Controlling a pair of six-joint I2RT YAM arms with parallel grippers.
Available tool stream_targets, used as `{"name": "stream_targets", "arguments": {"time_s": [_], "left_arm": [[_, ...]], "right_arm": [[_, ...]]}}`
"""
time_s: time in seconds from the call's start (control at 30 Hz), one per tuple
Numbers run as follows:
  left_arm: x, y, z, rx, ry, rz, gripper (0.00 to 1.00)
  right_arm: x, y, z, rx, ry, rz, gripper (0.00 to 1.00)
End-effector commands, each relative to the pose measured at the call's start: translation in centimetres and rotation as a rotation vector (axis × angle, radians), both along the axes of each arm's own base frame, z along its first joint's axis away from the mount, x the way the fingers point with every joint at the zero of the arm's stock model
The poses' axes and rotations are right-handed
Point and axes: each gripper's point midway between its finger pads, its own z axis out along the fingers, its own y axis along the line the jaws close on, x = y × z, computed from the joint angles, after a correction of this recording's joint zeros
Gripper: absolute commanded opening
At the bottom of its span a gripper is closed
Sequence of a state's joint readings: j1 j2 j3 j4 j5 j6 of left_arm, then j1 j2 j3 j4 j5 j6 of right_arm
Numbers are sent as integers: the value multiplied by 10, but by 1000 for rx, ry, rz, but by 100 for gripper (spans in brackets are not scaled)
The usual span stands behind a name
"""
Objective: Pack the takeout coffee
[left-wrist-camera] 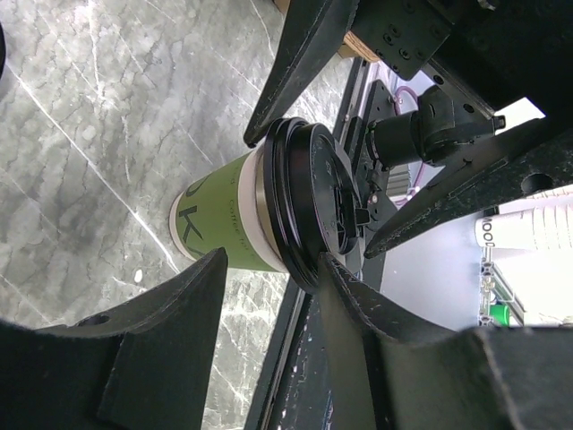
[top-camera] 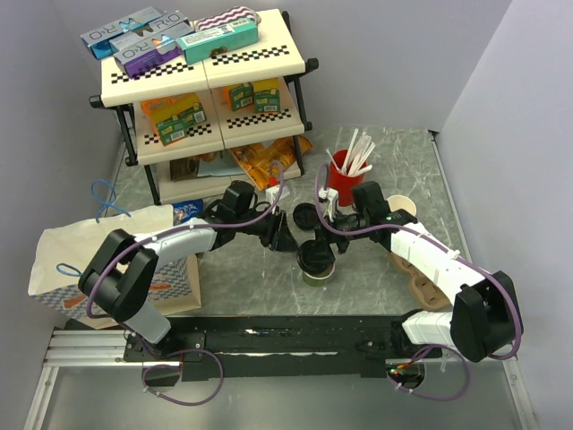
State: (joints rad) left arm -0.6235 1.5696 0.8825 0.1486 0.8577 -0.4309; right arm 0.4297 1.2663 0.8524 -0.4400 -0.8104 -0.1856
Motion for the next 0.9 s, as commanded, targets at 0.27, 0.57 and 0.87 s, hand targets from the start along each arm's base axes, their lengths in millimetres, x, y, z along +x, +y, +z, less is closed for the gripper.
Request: {"name": "stream_targets", "arguments": {"time_s": [0.27,0.57,0.87], "left_arm": [[-3,-6,-7,3,-13,-25,51],[-6,-10,-12,11,0,-46,51],[-5,-10,-14,22,-9,-47,51]], "right_arm": [[0,8,29,58,-56,46,86],[-2,8,33,57,-54,58,86],[-4,7,25,49,-37,59,86]]}}
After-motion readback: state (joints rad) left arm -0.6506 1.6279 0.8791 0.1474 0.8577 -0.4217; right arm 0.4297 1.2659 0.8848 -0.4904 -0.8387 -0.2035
